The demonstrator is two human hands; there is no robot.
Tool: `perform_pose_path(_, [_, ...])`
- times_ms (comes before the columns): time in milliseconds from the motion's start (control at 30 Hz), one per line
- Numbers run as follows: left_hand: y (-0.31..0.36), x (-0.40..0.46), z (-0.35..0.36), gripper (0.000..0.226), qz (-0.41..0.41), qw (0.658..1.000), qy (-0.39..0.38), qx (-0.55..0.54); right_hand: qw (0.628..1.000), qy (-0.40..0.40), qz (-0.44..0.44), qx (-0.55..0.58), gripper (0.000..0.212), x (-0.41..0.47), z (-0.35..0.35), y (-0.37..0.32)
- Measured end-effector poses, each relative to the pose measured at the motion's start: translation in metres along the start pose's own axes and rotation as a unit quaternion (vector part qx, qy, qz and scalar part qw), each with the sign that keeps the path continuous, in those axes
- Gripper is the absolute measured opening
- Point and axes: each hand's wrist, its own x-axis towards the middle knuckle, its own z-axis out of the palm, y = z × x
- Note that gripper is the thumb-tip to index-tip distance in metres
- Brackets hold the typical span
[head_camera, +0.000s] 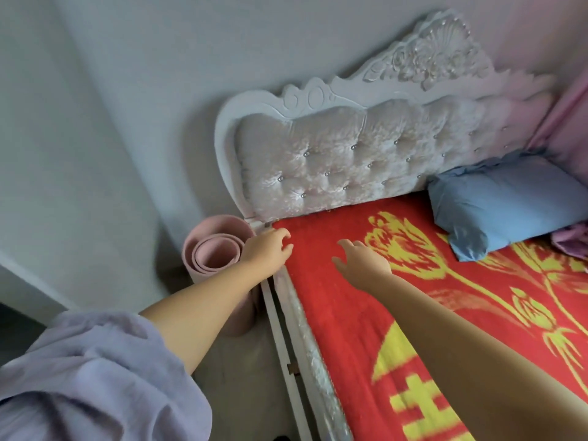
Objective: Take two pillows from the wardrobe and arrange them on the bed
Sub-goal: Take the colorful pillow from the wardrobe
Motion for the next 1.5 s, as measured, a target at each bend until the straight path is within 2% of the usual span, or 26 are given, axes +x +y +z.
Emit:
perform_pose_path(167, [-0.041, -0.088, -0.02, 0.023, -0.018, 1.0, -0.007, -0.018, 1.0, 0.002, -0.025, 0.015, 0.047, -0.052, 0.026, -0.056])
perform_pose_path(367, [-0.083, -0.207, -0.037, 0.028, -0.066, 0.997, -0.024, -0.029, 0.997, -0.034, -0.075, 0.008, 0.053, -0.145, 0.058, -0.123])
perform_pose_path(500, [-0.122, -0.266, -0.056, 0.031, -0.095, 0.995, -0.011, -0.027, 0.996, -0.037, -0.078, -0.008, 0.046, -0.177, 0.065, -0.168])
perform_pose_path(633, [-0.193, -0.315, -0.097, 0.03, -0.156, 0.987, 0.014, -0.021, 0.992, -0.047, -0.118, -0.012, 0.044, -0.19, 0.082, -0.245])
perform_pose_path(733, [-0.262, -0.352, -0.136, 0.029, -0.191, 0.981, 0.042, -0.002, 0.986, -0.074, -0.146, -0.031, 0.048, -0.193, 0.104, -0.323])
perform_pose_path(1000, [-0.446, -0.455, -0.243, 0.028, -0.285, 0.955, 0.072, 0.04, 0.97, -0.111, -0.214, -0.025, 0.044, -0.212, 0.165, -0.523])
perform_pose_path(1100, [-0.486, -0.461, -0.26, 0.032, -0.301, 0.951, 0.053, 0.041, 0.969, -0.106, -0.222, -0.035, 0.047, -0.204, 0.174, -0.562])
perform_pose_path(1200, [-0.507, -0.438, -0.265, 0.038, -0.273, 0.96, 0.039, 0.041, 0.968, -0.101, -0.226, -0.048, 0.051, -0.179, 0.177, -0.587])
perform_pose_path(1367, [-0.549, -0.358, -0.257, 0.049, -0.202, 0.977, 0.02, 0.066, 0.968, -0.085, -0.235, -0.017, 0.045, -0.096, 0.2, -0.62])
perform_pose_path(1500, [-0.611, -0.275, -0.23, 0.056, -0.192, 0.978, -0.013, 0.084, 0.969, -0.098, -0.226, -0.01, 0.04, -0.001, 0.254, -0.642])
